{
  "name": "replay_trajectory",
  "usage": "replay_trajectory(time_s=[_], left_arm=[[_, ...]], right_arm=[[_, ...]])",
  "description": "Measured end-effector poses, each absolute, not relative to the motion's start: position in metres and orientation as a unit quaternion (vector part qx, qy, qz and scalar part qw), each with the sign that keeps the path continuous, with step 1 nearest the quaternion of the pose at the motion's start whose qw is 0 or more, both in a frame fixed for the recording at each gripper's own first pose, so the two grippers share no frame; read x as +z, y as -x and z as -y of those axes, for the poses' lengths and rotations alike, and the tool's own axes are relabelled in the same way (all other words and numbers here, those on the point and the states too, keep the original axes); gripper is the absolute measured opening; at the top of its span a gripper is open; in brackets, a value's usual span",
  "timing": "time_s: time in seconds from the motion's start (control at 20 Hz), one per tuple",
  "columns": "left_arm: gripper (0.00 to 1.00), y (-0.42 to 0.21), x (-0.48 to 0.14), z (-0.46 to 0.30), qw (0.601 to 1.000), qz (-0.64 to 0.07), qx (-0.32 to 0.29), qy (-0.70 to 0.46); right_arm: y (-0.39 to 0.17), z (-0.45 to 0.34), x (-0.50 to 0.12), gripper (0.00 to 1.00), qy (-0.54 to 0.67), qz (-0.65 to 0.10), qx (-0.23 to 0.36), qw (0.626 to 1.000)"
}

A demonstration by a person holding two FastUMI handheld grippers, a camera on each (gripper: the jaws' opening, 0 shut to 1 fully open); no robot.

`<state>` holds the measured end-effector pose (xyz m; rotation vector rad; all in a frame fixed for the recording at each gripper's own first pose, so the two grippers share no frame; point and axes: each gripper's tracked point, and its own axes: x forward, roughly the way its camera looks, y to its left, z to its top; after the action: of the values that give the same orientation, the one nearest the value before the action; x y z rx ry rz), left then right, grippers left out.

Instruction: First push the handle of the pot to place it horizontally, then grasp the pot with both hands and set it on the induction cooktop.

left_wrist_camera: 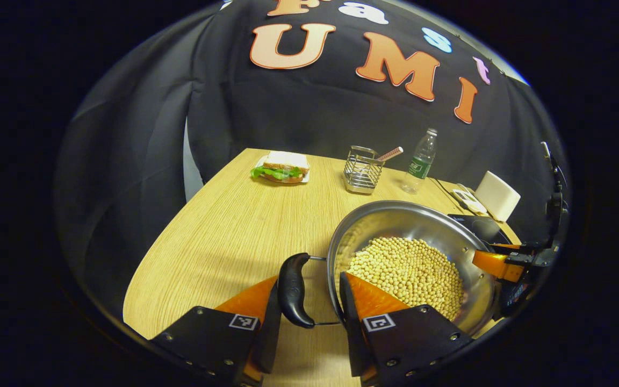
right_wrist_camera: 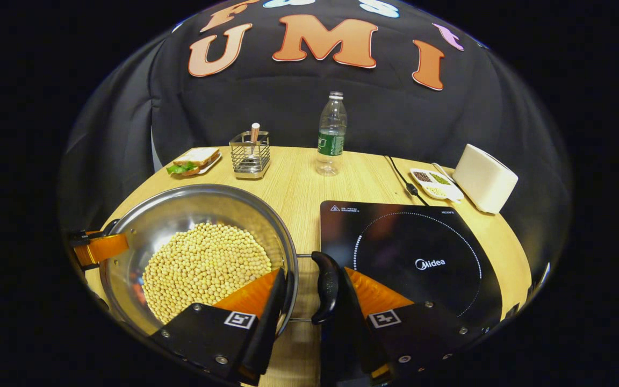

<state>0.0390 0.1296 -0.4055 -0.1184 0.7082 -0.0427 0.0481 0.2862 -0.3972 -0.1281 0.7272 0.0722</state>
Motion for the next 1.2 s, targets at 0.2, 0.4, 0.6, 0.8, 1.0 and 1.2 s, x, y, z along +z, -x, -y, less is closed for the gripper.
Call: replay_trajectory(time_s=[0.2,0.4,0.6,0.8,1.0,1.2], left_arm=[[0.54,-0.025,-0.392,-0.123,0.935,-0.352,-0.013,0.05],[0.54,-0.021,-0.36,-0.104,0.943,-0.332,-0.009,0.039],[0.54,-0.02,-0.329,-0.078,0.949,-0.312,-0.014,0.047],[0.52,-0.019,-0.315,-0.046,0.948,-0.313,-0.023,0.05],[0.54,-0.02,-0.307,-0.009,0.948,-0.315,-0.029,0.042],[0.54,-0.019,-0.3,0.03,0.948,-0.312,-0.042,0.039]], right_arm=[[-0.048,-0.28,-0.381,0.52,0.044,-0.349,0.037,0.935],[-0.047,-0.263,-0.353,0.52,0.037,-0.328,0.041,0.943],[-0.044,-0.239,-0.328,0.52,0.027,-0.313,0.041,0.949],[-0.042,-0.206,-0.311,0.51,0.021,-0.303,0.035,0.952],[-0.042,-0.17,-0.302,0.51,0.017,-0.296,0.028,0.955],[-0.041,-0.132,-0.299,0.52,0.013,-0.296,0.021,0.955]])
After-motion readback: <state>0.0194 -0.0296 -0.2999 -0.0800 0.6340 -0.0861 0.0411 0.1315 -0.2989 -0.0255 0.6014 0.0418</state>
